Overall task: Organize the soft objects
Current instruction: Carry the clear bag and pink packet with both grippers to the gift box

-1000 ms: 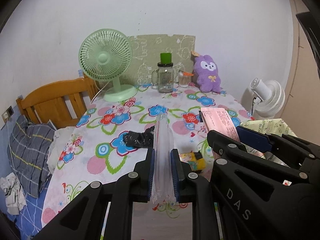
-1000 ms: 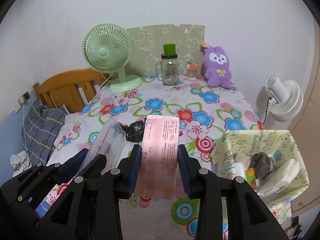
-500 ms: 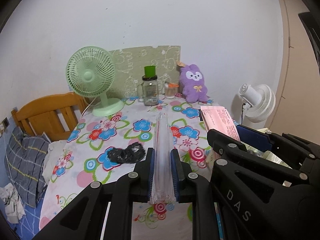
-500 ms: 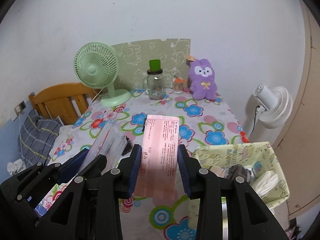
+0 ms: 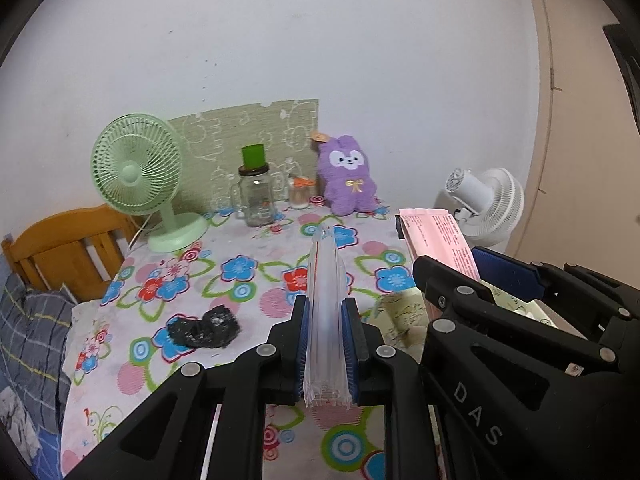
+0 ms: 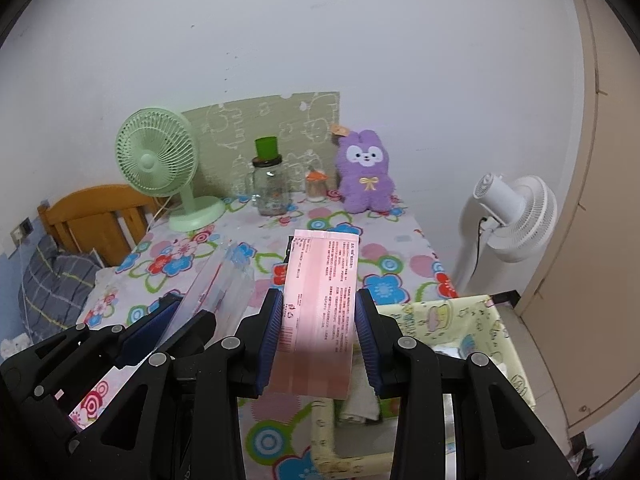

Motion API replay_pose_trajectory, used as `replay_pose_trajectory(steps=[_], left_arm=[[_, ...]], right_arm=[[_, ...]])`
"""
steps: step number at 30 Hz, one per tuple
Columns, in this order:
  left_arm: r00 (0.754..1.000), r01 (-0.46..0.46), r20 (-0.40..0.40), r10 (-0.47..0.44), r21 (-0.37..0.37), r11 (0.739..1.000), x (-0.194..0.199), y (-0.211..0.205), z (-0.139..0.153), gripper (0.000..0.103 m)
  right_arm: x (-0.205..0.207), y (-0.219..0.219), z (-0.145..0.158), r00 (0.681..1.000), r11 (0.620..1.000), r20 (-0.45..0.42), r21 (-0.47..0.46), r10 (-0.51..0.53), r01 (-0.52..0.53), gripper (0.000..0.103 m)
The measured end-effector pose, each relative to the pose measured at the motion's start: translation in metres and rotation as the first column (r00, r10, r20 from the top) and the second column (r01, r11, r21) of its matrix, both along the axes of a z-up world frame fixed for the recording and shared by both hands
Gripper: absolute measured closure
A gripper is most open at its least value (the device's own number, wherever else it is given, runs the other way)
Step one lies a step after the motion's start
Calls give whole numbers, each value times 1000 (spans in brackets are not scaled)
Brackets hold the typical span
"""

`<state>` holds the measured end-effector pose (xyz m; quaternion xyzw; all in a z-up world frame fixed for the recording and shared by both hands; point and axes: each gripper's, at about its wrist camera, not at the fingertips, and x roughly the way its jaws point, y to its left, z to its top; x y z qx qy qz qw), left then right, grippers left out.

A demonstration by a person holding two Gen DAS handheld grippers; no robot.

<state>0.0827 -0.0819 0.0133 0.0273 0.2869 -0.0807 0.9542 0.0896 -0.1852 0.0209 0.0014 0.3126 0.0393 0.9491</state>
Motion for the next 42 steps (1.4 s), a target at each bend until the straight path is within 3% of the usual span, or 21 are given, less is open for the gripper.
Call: replay_pose_trajectory(steps=[14, 34, 38, 42], left_arm=[[998, 60, -11, -60, -10, 998, 7, -42, -8, 89], [985, 146, -90, -147, -13, 989, 24, -93, -37, 89], [980, 156, -121, -156, -16, 988, 26, -98, -47, 87], [974, 175, -143, -175, -11, 984, 26, -102, -56, 78]], right_arm=[[3, -42, -8, 999, 1000, 10, 2, -31, 31, 63], [15, -93, -41, 994, 996, -61, 24, -87, 88, 63], [17, -101, -51, 992, 995, -83, 31, -93, 95, 63], [18, -103, -62, 989, 995, -110, 26, -96, 99, 63]])
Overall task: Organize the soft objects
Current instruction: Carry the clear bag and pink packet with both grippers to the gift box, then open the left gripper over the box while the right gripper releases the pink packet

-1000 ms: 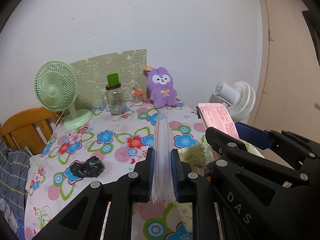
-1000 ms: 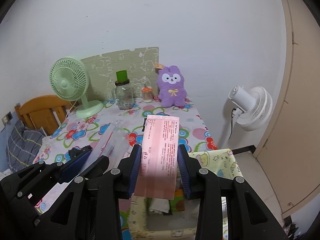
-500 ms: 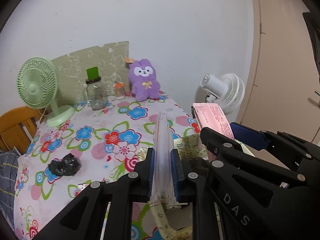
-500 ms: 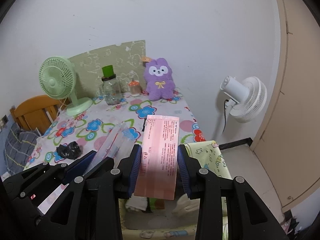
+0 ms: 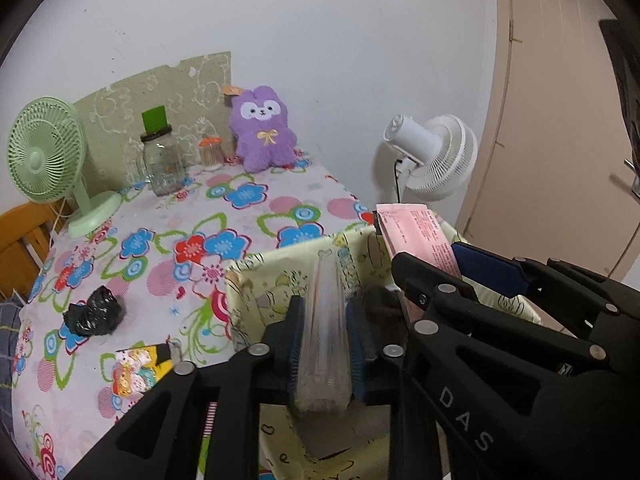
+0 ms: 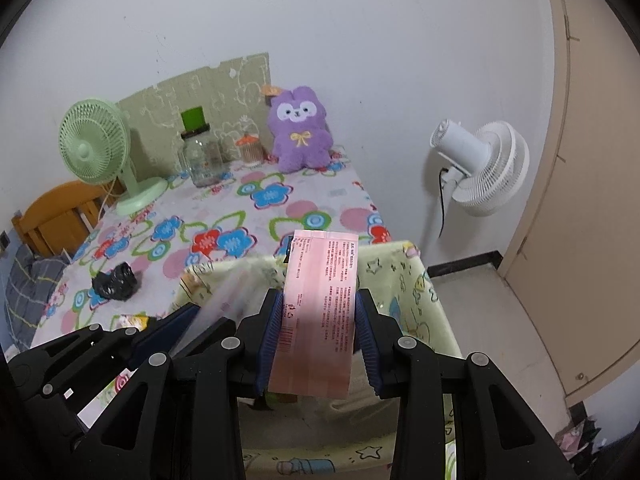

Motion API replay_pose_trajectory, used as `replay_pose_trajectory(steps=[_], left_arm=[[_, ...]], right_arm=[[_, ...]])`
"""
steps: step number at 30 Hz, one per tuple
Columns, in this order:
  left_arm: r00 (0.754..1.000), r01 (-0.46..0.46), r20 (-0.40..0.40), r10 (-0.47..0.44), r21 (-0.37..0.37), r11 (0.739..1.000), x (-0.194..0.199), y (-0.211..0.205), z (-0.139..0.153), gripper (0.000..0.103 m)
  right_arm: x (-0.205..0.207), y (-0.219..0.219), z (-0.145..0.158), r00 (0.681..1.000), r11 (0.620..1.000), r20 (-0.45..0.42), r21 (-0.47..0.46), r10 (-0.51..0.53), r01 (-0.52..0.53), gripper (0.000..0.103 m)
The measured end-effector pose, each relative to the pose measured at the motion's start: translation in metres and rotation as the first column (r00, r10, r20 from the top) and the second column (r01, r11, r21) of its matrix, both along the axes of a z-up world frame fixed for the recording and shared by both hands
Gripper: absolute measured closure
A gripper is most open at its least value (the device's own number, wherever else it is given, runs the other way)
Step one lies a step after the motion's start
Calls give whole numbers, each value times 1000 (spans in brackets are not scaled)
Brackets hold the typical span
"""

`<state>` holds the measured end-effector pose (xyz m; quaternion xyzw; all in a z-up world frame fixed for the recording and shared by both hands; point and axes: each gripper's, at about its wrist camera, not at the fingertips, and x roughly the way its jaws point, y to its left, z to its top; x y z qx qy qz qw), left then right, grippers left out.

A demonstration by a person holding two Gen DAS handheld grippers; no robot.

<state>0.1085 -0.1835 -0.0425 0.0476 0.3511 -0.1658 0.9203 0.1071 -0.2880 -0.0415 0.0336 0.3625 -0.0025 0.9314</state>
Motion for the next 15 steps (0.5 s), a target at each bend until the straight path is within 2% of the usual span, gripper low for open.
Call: replay_pose_trajectory(steps=[1, 3, 7, 9, 12, 15], left_arm=[[1000, 9, -3, -9, 4, 1000, -1, -1, -2, 77], [1000, 28, -6, -28, 8, 1000, -3, -3, -4, 68], [999, 38, -9, -38, 19, 999, -3, -3, -7, 58], [999, 39, -8, -39, 19, 999, -3, -3, -8, 42], [999, 37, -4, -37, 23, 999, -2, -2, -7, 35], [999, 33, -4, -33, 28, 999, -1, -1, -7, 33]], right_arm=[[0, 0, -2, 1000, 1000, -5, 0, 0, 0, 63], [0, 0, -7, 1000, 1000, -15, 0, 2, -2, 63], [-2, -1, -12, 1000, 1000, -28, 11, 9, -9, 63], [-1, -1, -13, 1000, 1000, -29, 10, 10, -9, 63], [-1, -1, -13, 1000, 1000, -28, 18, 13, -12, 63], [-1, 0, -13, 1000, 1000, -27, 17, 14, -14, 62]])
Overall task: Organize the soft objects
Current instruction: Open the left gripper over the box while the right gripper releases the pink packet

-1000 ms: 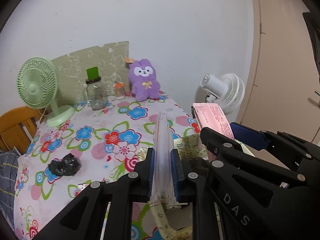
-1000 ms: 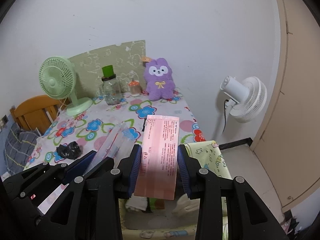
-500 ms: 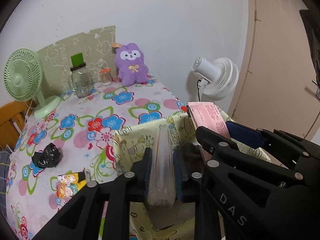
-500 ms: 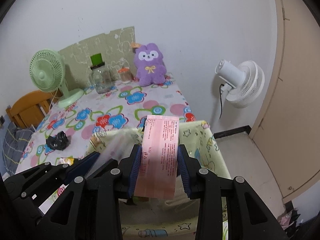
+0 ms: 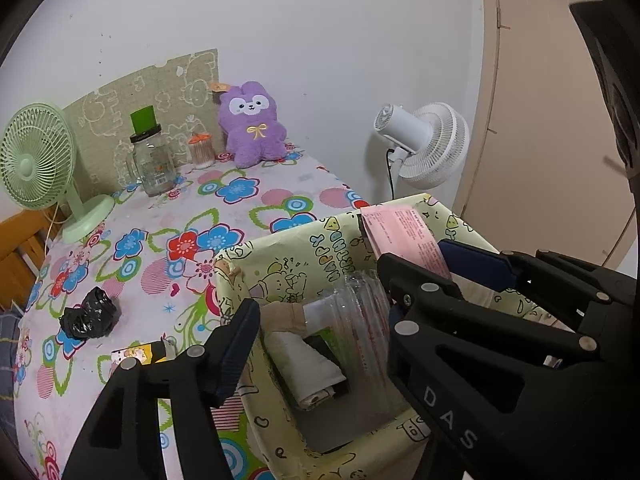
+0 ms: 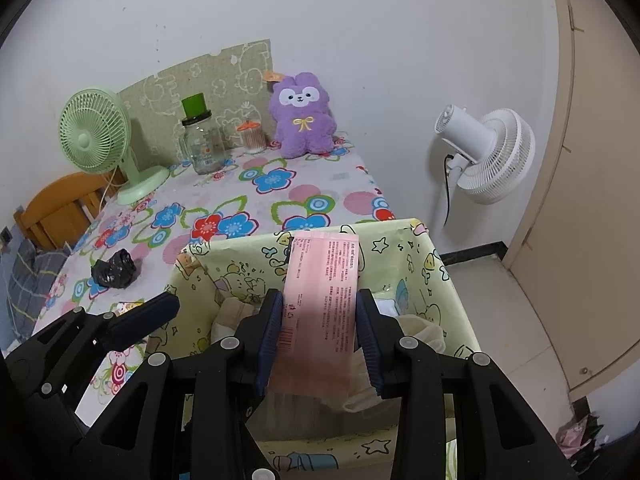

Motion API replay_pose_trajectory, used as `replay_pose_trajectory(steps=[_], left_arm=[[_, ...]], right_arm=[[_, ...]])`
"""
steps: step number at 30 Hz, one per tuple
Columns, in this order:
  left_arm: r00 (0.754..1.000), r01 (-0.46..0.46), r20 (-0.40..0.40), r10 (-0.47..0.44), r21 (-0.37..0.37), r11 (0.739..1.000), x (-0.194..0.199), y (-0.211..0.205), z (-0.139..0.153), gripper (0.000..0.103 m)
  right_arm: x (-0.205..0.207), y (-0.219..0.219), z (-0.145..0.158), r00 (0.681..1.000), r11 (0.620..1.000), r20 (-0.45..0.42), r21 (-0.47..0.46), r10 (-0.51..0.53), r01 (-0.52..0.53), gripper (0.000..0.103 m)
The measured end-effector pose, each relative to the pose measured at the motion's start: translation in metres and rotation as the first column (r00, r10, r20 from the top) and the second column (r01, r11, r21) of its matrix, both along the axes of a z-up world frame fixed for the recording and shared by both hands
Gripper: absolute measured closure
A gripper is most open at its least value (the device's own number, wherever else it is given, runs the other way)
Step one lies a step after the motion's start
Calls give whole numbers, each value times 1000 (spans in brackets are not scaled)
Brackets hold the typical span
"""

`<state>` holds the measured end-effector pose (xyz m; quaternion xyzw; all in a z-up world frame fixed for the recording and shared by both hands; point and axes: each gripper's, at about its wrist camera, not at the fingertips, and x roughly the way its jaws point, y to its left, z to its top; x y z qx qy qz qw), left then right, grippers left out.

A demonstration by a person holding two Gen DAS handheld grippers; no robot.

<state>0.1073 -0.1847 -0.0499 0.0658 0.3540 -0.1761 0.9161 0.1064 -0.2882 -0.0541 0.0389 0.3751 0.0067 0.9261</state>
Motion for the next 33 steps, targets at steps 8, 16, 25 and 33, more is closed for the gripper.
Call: replay_pose_trajectory(steps=[8, 16, 25, 33], left_arm=[[1000, -9, 2, 9, 0, 1000, 1, 3, 2, 23], [1000, -21, 19, 21, -3, 1000, -2, 12, 10, 16], [998, -39, 44, 40, -10, 999, -9, 28, 21, 13], [997, -53, 51, 54, -23, 998, -15, 47, 31, 11]], right_arm=[[0, 2, 3, 1000, 1000, 5, 21, 8, -8, 45], [-5, 9, 12, 999, 1000, 44, -7, 3, -2, 26], [-13, 23, 27, 997, 1000, 79, -16, 2, -1, 17], [-18, 40, 40, 996, 1000, 91, -30, 9, -7, 15]])
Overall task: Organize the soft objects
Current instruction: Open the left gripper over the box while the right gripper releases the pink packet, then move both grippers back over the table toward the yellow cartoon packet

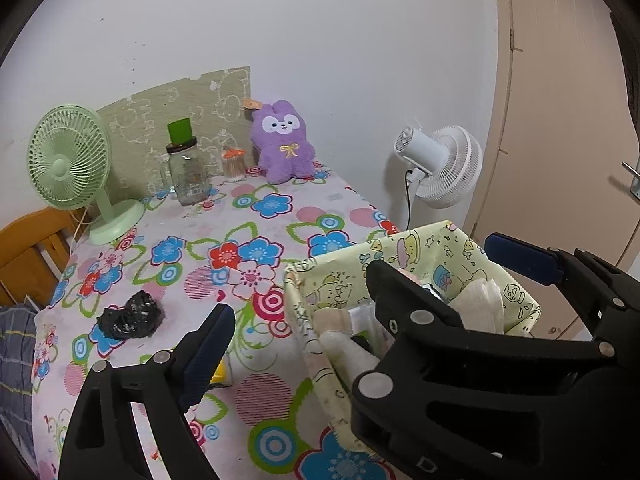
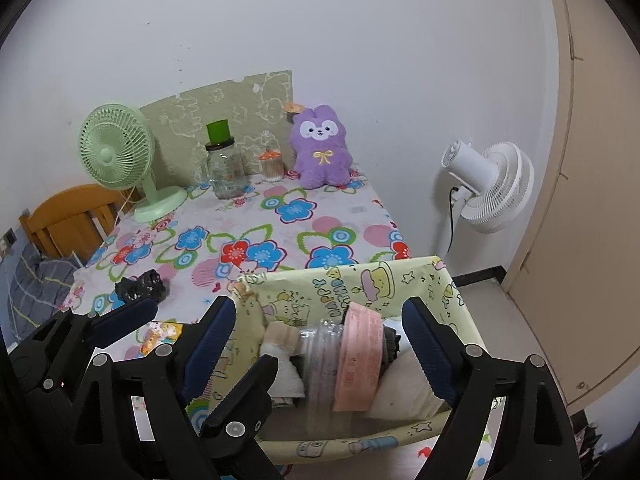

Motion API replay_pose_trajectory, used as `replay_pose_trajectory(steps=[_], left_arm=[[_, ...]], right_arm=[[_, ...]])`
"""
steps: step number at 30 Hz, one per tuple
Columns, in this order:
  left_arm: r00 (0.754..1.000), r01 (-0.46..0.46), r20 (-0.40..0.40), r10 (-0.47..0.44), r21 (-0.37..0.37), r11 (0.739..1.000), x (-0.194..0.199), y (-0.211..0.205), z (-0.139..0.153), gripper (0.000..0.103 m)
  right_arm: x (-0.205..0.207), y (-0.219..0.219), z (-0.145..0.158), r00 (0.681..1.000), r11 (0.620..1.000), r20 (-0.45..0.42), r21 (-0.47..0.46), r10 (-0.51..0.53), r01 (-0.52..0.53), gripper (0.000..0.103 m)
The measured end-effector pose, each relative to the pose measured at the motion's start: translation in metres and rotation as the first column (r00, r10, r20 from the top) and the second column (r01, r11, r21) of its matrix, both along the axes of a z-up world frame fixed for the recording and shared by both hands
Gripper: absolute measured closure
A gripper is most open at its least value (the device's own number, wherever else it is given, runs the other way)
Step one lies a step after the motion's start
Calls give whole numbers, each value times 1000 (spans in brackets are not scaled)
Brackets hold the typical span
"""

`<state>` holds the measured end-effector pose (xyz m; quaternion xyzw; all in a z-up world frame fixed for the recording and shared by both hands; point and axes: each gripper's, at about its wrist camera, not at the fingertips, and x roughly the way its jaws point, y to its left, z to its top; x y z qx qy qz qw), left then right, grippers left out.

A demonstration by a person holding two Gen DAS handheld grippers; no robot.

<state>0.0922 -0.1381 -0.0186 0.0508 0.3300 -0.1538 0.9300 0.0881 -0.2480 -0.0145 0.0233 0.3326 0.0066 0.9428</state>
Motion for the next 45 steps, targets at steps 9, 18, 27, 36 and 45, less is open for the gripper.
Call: replay_pose_trajectory(steps=[9, 18, 27, 36, 45], left_arm=[[999, -29, 28, 29, 8, 1000, -8, 24, 12, 9], [998, -56, 35, 56, 1, 998, -11, 54, 17, 8], [995, -91, 39, 91, 0, 996, -9, 83, 17, 8], [993, -116, 26, 116, -4, 993, -5, 110, 10, 8], [990, -144, 6, 144, 6, 990, 3, 130, -5, 8]], right_arm=[[-6, 25, 14, 1000, 1000, 25, -10, 14, -14, 14], [-6, 56, 21, 999, 999, 29, -18, 43, -42, 14], [-5, 85, 23, 998, 999, 39, -18, 52, -52, 11], [1, 111, 16, 997, 997, 28, -19, 72, -71, 9], [12, 134, 2, 997, 996, 9, -34, 78, -78, 8]])
